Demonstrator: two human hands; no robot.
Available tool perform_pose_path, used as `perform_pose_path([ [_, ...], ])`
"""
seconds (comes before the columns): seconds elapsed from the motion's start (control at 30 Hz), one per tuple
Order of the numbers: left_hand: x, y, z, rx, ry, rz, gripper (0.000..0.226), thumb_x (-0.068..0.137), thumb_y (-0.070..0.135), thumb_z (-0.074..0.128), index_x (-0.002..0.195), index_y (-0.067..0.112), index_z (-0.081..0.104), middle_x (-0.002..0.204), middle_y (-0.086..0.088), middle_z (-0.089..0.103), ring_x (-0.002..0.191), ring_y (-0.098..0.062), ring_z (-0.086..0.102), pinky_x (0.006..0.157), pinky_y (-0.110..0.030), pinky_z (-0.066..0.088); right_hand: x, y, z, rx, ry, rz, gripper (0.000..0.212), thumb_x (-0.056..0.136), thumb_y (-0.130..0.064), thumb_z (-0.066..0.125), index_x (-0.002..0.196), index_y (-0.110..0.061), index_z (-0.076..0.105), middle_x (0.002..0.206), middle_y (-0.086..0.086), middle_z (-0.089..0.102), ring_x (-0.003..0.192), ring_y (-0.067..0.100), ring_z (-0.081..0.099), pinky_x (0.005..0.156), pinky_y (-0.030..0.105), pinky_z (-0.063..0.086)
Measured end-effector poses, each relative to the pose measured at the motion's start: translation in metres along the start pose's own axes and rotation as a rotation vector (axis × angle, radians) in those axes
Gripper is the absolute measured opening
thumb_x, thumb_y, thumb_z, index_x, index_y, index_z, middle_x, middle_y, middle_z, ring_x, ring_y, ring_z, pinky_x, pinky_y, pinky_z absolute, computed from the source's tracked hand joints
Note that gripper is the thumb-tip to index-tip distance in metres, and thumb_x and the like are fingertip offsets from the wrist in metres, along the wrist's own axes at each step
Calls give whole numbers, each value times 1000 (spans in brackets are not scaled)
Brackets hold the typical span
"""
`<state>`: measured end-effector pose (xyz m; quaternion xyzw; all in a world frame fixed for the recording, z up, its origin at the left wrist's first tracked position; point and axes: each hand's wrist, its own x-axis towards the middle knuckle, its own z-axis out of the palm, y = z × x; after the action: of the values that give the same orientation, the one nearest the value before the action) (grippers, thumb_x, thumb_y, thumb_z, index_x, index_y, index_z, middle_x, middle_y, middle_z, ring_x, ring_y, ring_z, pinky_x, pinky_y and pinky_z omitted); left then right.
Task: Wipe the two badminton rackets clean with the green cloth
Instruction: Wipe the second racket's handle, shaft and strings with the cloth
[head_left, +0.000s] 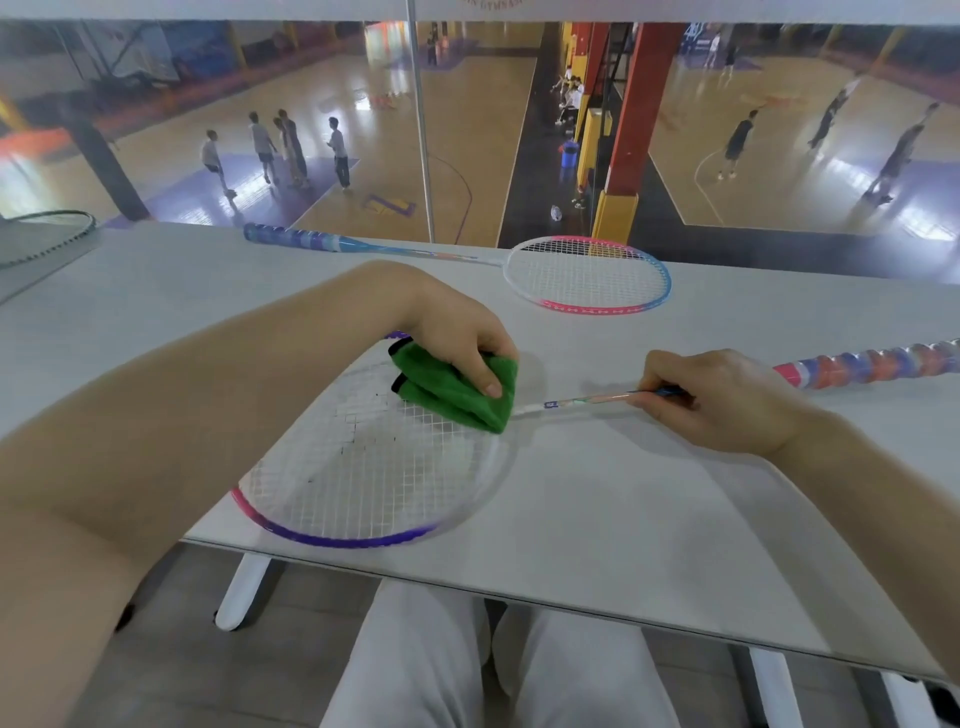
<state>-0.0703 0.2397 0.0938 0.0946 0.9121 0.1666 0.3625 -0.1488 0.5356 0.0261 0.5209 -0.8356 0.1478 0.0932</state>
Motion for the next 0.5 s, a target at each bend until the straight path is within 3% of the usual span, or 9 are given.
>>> perform_pose_path([
  [0.2,-4,-17,-3,-88,114,-19,12,93,35,61,99,27,67,94,6,73,89,-17,70,84,-39,57,-8,1,-2,-5,27,5,23,90,-48,54,81,-27,54,54,-14,47,46,9,45,45,26,39],
  [0.37,-12,-46,-1,-206,213,-59,15,94,37,60,99,25,68,90,7,73,83,-12,69,76,-32,54,-18,3,1,27,57,3,33,89,-60,42,80,-30,52,54,-12,49,46,10,45,44,27,42],
  [0.5,-20,-67,4,-270,268,-93,18,95,33,59,104,19,67,95,3,73,85,-11,68,79,-30,53,-23,3,2,43,73,-8,42,90,-69,33,80,-32,50,54,-13,48,47,7,46,42,26,42],
])
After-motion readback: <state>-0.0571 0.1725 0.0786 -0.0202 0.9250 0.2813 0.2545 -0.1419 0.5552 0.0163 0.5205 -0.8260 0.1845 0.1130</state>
